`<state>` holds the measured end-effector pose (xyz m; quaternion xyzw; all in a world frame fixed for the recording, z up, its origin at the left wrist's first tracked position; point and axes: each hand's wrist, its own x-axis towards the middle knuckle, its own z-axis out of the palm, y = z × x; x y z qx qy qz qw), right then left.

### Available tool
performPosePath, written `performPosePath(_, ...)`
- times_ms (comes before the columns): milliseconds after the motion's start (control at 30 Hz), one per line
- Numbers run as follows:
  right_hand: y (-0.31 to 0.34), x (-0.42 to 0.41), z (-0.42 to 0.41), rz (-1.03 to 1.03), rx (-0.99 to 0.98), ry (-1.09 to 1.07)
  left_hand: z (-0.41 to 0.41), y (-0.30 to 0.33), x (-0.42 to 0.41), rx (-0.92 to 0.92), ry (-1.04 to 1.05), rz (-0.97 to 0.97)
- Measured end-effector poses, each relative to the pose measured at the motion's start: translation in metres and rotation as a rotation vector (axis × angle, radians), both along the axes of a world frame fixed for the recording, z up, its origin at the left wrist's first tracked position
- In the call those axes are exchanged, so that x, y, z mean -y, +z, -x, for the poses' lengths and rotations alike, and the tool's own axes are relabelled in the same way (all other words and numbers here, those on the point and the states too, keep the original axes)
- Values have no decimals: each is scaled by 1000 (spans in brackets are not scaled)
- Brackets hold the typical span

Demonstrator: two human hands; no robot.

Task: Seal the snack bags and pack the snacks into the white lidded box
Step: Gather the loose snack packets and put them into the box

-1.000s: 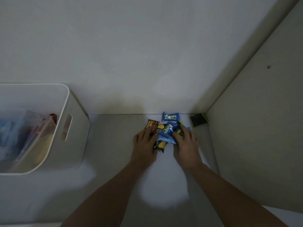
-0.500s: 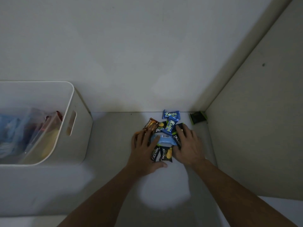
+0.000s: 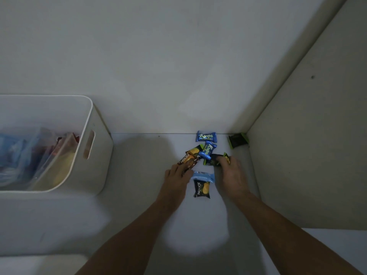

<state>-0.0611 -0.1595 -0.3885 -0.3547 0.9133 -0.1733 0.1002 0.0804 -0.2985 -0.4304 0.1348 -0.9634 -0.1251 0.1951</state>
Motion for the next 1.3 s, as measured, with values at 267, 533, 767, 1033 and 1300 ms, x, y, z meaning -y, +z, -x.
performPosePath(267, 28, -1, -10, 131, 74, -60, -10, 26, 5, -36, -14, -141)
performPosePath(533, 88, 25, -27, 258, 74, 30, -30, 88, 19, -55, 50, -166)
performPosePath(767, 147, 71, -56, 319, 108, 107, -63, 158, 43, -237, 82, -238)
performPosePath(1033, 209, 128, -100, 373, 161, 216, -103, 237, 78, -297, 252, -272)
performPosePath(1300, 254, 219, -170, 469, 361, 277, -172, 279, 151, -402, 480, -214)
